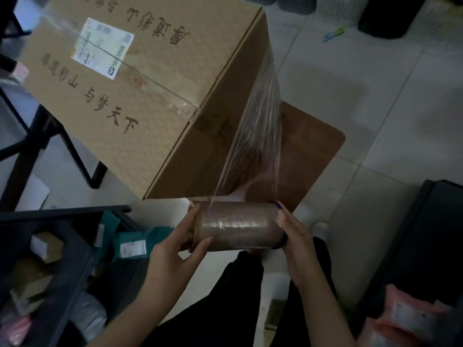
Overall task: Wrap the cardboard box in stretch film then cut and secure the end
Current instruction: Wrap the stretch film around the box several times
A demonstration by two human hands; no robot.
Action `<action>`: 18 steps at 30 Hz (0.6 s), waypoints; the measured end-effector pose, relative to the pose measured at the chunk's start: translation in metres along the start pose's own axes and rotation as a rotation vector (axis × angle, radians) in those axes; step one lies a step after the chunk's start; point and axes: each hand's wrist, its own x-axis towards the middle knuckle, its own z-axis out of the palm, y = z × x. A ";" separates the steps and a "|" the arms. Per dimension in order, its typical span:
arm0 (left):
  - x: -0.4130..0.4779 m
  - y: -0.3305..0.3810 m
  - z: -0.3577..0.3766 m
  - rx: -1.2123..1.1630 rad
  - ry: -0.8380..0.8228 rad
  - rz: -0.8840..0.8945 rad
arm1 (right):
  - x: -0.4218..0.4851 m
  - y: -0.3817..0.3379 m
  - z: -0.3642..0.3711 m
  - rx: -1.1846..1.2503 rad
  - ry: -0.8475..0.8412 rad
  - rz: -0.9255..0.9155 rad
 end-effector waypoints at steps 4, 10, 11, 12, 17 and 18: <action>0.001 -0.044 -0.026 0.071 -0.064 0.071 | -0.008 0.042 0.022 0.072 0.056 -0.054; 0.009 -0.098 -0.089 0.116 -0.154 0.103 | -0.023 0.119 0.072 0.213 0.135 -0.066; 0.010 -0.101 -0.095 0.107 -0.174 0.103 | -0.025 0.129 0.077 0.239 0.132 -0.069; 0.011 -0.102 -0.101 0.083 -0.194 0.093 | -0.026 0.137 0.082 0.257 0.128 -0.077; 0.011 -0.100 -0.113 0.040 -0.262 0.063 | -0.030 0.164 0.089 0.295 0.097 -0.109; 0.011 -0.100 -0.113 0.064 -0.275 0.063 | -0.031 0.167 0.088 0.299 0.094 -0.126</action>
